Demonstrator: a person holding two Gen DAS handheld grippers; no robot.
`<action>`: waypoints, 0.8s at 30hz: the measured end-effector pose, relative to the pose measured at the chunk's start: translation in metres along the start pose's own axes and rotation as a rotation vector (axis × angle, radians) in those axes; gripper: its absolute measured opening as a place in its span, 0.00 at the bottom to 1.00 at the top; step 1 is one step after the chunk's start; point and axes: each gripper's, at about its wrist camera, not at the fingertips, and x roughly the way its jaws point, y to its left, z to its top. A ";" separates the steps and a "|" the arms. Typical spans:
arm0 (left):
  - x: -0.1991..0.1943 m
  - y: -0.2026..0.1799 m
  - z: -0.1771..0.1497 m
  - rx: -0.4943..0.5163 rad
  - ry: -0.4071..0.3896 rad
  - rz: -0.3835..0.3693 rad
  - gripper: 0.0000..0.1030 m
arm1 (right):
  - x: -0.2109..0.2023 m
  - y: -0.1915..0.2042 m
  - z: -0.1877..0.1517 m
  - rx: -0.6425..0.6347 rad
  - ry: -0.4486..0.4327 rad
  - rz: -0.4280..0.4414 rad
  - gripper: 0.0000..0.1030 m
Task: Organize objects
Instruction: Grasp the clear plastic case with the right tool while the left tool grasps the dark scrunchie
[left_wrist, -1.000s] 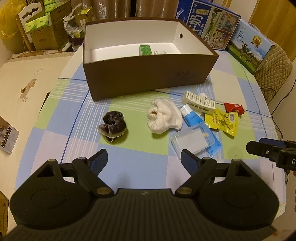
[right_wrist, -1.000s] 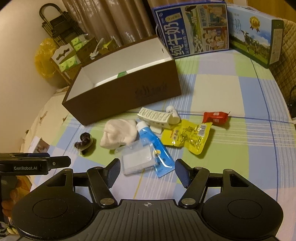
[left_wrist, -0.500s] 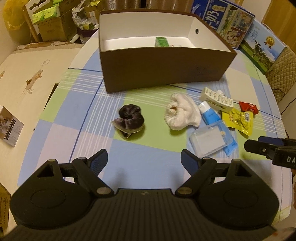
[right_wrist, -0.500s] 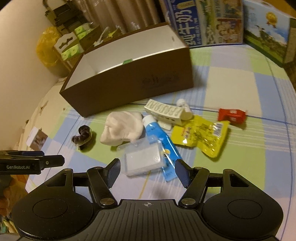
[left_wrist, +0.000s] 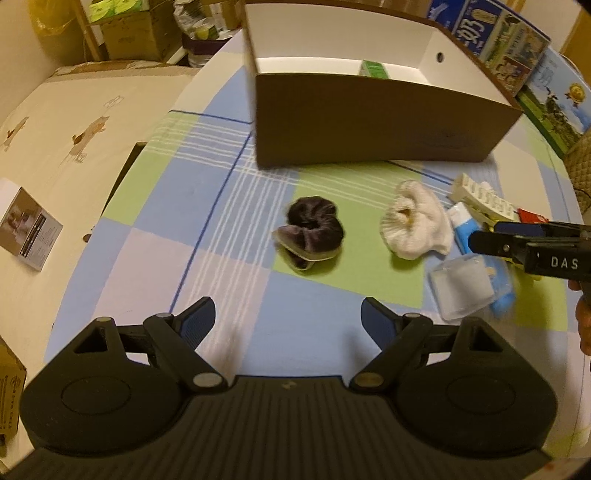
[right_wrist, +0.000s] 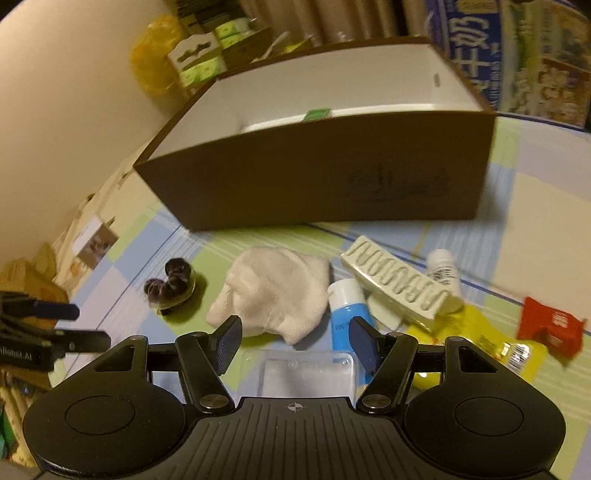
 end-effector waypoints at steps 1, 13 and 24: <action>0.001 0.002 0.000 -0.004 0.001 0.004 0.81 | 0.002 -0.001 -0.001 -0.011 0.014 0.007 0.61; 0.012 0.009 0.004 -0.015 0.016 0.016 0.81 | -0.016 0.023 -0.050 -0.141 0.141 0.062 0.61; 0.016 0.005 0.003 -0.003 0.009 0.002 0.81 | 0.002 0.054 -0.060 -0.302 0.176 -0.088 0.61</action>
